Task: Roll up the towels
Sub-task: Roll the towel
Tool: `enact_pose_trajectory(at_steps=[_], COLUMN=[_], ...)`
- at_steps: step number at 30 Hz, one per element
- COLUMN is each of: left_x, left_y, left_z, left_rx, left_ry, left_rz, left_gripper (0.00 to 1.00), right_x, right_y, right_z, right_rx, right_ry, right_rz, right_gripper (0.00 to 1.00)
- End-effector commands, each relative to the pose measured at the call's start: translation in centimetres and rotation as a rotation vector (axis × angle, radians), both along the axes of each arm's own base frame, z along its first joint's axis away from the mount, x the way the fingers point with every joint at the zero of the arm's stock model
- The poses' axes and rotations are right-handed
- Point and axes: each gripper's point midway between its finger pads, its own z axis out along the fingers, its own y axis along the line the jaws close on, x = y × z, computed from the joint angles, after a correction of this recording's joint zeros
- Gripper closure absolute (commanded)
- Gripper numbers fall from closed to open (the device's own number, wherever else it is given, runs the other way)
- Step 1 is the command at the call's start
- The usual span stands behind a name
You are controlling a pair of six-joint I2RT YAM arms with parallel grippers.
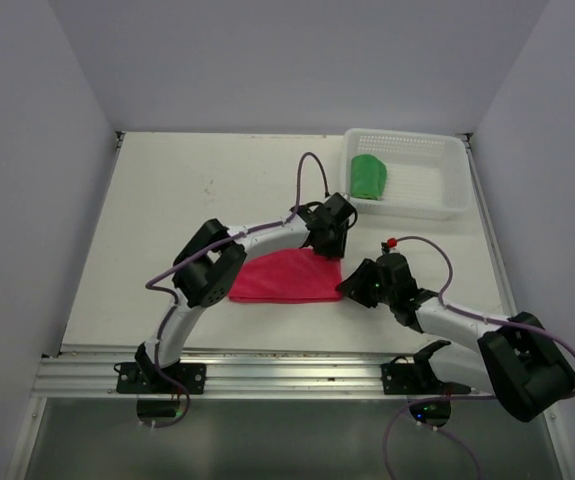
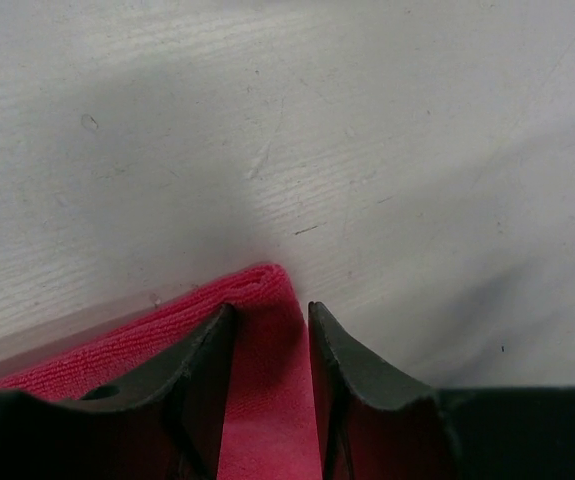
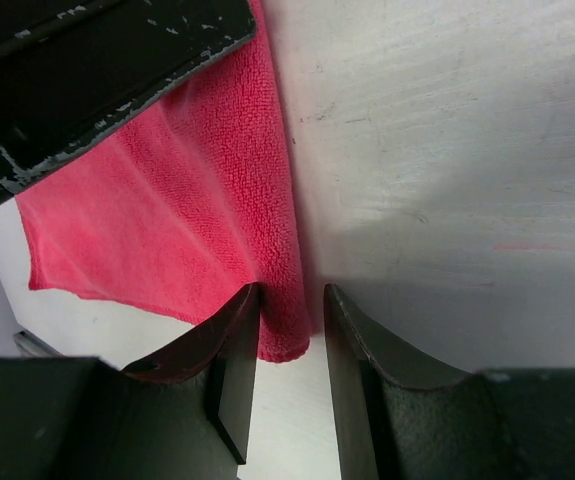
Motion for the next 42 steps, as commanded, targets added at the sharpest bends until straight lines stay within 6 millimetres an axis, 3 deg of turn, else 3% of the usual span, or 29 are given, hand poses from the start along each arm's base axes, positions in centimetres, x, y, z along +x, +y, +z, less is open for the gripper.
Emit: enact_pose_trajectory(at_steps=[1,8,11,12,15,19,23,29,30,32,33,35,38,42], left_x=[-1.0,-1.8,-1.9,-1.9,-1.3,0.0,1.5,4.0,3.7,4.8,4.6,5.4,5.6,6.0], left_y=[1.7,3.9,4.4,4.4,4.1,2.8,1.1,-0.8,-0.3,-1.3,-0.6,-0.8,-0.2,0.8], left_z=[-3.2,-5.3,-6.3,-6.2,-5.6,-3.2,-1.0,2.9,2.2,5.3,4.9,7.6,9.1,9.8], left_rx=[0.154,0.283,0.327,0.332,0.317,0.241,0.128,-0.051,-0.079,-0.223,-0.244,-0.329,-0.385,-0.447], left_ry=[0.018,0.027,0.038,0.038,0.009,-0.032,-0.049,-0.104,-0.074,-0.138,-0.127,-0.187,-0.216,-0.222], left_rz=[-0.003,0.002,-0.003,-0.002,0.007,0.020,0.032,0.068,0.078,0.086,0.090,0.103,0.101,0.092], left_gripper=[0.61,0.65,0.76,0.84,0.92,0.94,1.00,1.00,1.00,1.00,1.00,1.00,1.00,1.00], right_x=[1.0,0.6,0.5,0.5,0.3,0.2,0.7,0.3,-0.2,0.0,-0.5,-0.4,-0.6,-0.3], right_y=[1.0,1.2,1.3,1.2,1.0,0.4,0.2,-1.3,-1.4,-1.6,-1.4,-1.3,-1.6,-0.8], right_z=[1.0,0.3,-0.1,-0.2,-0.8,-0.4,2.1,3.3,3.1,3.4,3.2,3.3,3.1,3.3], right_rx=[0.043,0.047,0.041,0.038,0.016,-0.015,-0.099,-0.279,-0.311,-0.373,-0.399,-0.447,-0.504,-0.524], right_ry=[-0.024,-0.005,0.003,0.005,0.017,-0.008,-0.106,-0.119,-0.110,-0.124,-0.114,-0.117,-0.090,-0.097], right_rz=[0.019,0.030,0.037,0.037,0.045,0.043,0.086,0.113,0.130,0.132,0.158,0.169,0.181,0.213], right_gripper=[0.64,0.64,0.68,0.69,0.80,0.92,0.99,1.00,1.00,1.00,1.00,1.00,1.00,1.00])
